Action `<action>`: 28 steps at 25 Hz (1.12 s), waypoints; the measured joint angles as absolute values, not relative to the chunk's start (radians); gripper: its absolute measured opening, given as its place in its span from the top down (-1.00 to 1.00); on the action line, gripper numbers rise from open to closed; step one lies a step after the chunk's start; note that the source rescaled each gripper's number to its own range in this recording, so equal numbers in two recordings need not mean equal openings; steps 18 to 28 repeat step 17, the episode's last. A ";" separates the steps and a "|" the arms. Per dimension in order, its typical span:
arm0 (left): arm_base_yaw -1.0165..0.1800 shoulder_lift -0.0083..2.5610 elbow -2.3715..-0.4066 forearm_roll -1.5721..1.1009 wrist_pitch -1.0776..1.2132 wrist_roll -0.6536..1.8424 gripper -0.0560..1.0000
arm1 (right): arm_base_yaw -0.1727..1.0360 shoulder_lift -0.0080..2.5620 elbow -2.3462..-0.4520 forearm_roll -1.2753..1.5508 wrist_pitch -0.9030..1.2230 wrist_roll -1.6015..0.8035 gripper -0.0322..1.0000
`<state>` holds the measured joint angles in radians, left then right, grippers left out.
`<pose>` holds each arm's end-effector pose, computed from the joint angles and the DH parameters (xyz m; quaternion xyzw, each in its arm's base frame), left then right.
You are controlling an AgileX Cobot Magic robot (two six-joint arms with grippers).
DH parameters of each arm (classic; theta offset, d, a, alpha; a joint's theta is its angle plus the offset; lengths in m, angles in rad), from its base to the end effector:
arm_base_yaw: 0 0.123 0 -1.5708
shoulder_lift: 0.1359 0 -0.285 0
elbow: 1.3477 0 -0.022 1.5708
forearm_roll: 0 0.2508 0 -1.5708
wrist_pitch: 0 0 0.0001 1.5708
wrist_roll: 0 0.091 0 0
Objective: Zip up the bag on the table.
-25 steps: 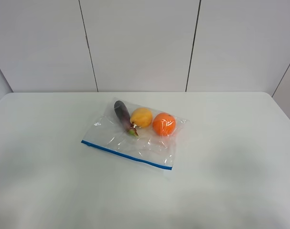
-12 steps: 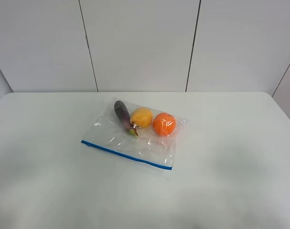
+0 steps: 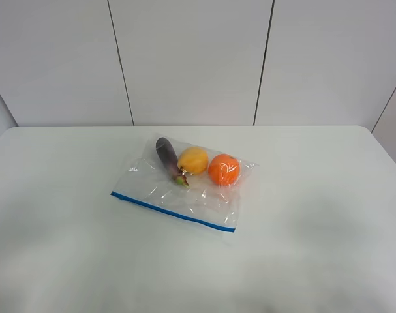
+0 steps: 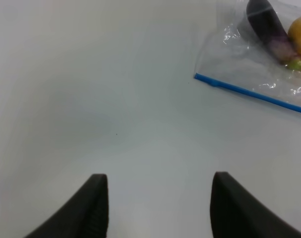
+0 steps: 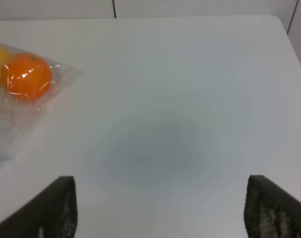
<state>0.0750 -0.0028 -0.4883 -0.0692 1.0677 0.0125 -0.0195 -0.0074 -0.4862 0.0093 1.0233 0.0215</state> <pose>-0.0039 -0.0058 0.2736 -0.0255 0.8565 -0.0120 0.5154 -0.0028 0.0008 0.2765 0.0172 0.8449 0.0052 0.5347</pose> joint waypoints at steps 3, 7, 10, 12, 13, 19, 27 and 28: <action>0.075 -0.003 -0.488 -0.069 1.068 0.013 -0.35 | -0.020 -0.007 -0.486 0.009 1.023 0.022 -0.69; 0.075 -0.003 -0.488 -0.069 1.068 0.013 -0.35 | -0.020 -0.007 -0.486 0.009 1.023 0.022 -0.69; 0.075 -0.003 -0.488 -0.069 1.068 0.013 -0.35 | -0.020 -0.007 -0.486 0.009 1.023 0.022 -0.69; 0.075 -0.003 -0.488 -0.069 1.068 0.013 -0.35 | -0.020 -0.007 -0.486 0.009 1.023 0.022 -0.69; 0.075 -0.003 -0.488 -0.069 1.068 0.013 -0.35 | -0.020 -0.007 -0.486 0.009 1.023 0.022 -0.69; 0.075 -0.003 -0.488 -0.069 1.068 0.013 -0.35 | -0.020 -0.007 -0.486 0.009 1.023 0.022 -0.69; 0.075 -0.003 -0.488 -0.069 1.068 0.013 -0.35 | -0.020 -0.007 -0.486 0.009 1.023 0.022 -0.69; 0.075 -0.003 -0.488 -0.069 1.068 0.013 -0.35 | -0.020 -0.007 -0.486 0.009 1.023 0.022 -0.69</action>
